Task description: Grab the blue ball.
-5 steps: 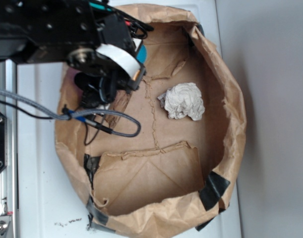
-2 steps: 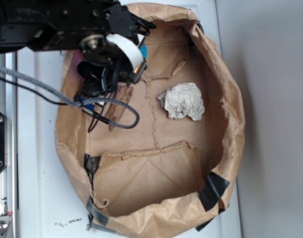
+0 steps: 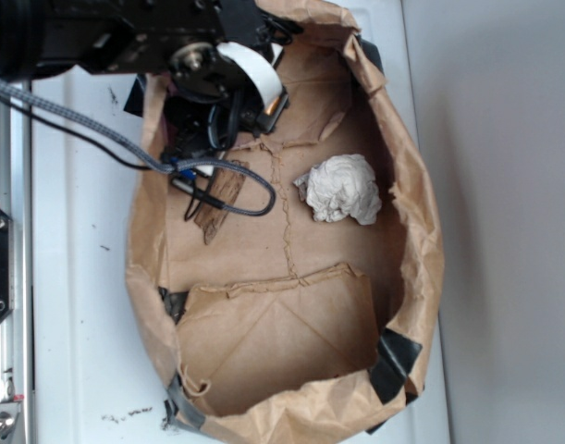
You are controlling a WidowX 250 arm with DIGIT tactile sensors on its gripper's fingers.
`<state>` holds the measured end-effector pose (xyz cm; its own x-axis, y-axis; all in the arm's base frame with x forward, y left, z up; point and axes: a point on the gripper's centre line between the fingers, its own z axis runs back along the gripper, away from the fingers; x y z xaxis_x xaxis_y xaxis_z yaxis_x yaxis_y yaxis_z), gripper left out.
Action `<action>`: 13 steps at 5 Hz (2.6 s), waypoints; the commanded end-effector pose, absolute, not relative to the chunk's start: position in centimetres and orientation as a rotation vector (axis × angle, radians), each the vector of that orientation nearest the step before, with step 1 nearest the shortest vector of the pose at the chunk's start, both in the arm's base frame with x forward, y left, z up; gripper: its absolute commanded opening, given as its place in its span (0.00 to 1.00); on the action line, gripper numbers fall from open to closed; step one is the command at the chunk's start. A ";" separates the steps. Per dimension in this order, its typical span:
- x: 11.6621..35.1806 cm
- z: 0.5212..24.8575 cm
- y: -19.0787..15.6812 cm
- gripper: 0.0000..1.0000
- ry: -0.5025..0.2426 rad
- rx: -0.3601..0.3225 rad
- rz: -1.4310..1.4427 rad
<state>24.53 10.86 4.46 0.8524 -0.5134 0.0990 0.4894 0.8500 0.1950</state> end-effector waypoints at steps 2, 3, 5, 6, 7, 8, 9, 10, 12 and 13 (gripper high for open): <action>25.7 1.3 11.5 1.00 -0.131 0.288 -0.536; 25.9 1.0 11.4 1.00 -0.124 0.295 -0.533; 26.1 0.9 11.3 0.00 -0.125 0.280 -0.513; 26.1 0.9 11.2 0.00 -0.121 0.278 -0.515; 26.1 0.9 11.2 0.00 -0.120 0.278 -0.512; 26.1 1.3 11.3 0.00 -0.134 0.268 -0.503; 25.7 4.4 10.7 0.00 -0.200 0.168 -0.493; 25.1 8.3 9.6 0.00 -0.252 0.047 -0.507; 23.4 14.7 9.1 0.00 -0.323 -0.157 -0.513; 23.5 15.9 9.0 0.00 -0.321 -0.209 -0.489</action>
<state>22.88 7.14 14.36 0.8429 -0.4321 0.3206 0.4998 0.8494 -0.1693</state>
